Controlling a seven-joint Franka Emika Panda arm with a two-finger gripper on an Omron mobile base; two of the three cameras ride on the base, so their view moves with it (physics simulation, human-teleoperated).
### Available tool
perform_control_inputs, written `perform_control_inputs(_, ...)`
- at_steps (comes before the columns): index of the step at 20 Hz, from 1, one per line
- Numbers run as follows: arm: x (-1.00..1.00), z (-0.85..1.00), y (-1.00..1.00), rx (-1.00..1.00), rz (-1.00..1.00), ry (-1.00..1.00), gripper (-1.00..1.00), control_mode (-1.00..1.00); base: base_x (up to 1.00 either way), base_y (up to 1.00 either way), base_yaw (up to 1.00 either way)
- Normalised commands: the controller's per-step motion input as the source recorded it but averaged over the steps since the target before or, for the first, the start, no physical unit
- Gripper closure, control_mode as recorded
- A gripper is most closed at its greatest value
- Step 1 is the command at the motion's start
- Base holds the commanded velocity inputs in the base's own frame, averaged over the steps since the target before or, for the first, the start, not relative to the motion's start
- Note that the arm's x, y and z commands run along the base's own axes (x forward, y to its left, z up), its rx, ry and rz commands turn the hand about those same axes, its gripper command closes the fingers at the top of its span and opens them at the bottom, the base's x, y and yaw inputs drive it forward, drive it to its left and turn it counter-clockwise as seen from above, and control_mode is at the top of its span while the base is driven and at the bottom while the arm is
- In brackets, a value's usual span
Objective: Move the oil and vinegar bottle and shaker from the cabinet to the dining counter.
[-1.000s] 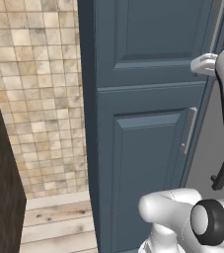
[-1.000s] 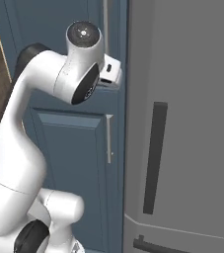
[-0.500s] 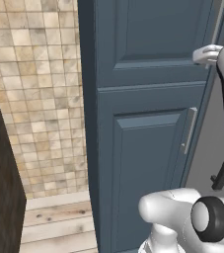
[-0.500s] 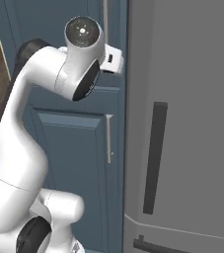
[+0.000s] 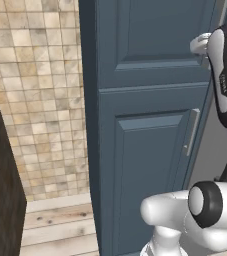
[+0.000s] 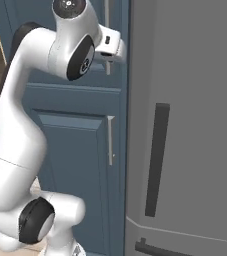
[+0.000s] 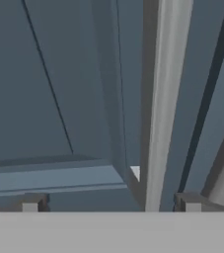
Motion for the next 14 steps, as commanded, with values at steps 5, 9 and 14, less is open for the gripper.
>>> perform_control_inputs(5,0.22,0.10,-0.23,-0.01,-0.03,0.01,-1.00,-1.00,0.00,0.00,0.00)
perform_control_inputs(9,0.22,0.08,-0.23,0.00,-0.01,0.00,-1.00,-1.00,0.00,0.00,0.00)
perform_control_inputs(14,0.24,0.02,-0.18,0.00,0.00,0.00,-1.00,-1.00,0.00,0.00,0.00)
